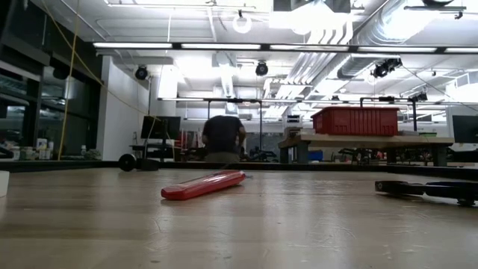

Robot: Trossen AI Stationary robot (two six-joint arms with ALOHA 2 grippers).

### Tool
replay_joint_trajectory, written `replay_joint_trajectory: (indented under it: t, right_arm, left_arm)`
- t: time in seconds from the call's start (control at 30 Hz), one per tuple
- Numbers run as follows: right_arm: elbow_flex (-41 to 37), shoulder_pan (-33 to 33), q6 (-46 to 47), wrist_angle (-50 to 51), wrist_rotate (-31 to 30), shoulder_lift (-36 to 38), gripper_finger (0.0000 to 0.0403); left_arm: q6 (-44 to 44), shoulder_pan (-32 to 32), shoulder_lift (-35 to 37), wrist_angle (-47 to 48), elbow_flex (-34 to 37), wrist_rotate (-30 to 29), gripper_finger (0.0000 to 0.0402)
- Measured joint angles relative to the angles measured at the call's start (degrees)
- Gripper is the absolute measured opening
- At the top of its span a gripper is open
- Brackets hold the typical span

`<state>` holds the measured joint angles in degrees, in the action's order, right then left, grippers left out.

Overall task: Coil cords
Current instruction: Coil the blue wire cable onto the black spool

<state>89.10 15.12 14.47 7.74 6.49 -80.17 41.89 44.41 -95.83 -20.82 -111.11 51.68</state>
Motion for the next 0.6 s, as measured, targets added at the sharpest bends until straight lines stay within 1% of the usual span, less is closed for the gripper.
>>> replay_joint_trajectory:
  t: [0.1,0.23,0.33,0.43,0.6]
  right_arm:
    - [-0.02,0.3,-1.13,0.68,-0.68,-0.1,0.0001]
    - [0.0,0.73,-2.75,0.36,-6.53,-0.01,0.0]
    - [0.0,1.55,-4.25,0.08,-6.95,-0.45,0.0009]
    - [0.0,2.15,-4.45,-1.49,-6.41,-1.18,0.0039]
    - [0.04,2.04,-6.75,-8.49,-6.99,-3.8,0.0125]
  left_arm:
    - [-2.01,0.61,0.99,1.5,0.0,-0.17,0.0001]
    - [-1.97,0.22,1.39,1.22,-0.04,0.31,0.0001]
    - [-1.65,-0.69,1.2,1.51,-0.02,0.28,0.0001]
    - [-1.66,-1.51,1.36,1.16,-0.02,-0.41,0.0001]
    - [-2.85,-3.47,1.29,1.38,-0.02,-1.82,0.0001]
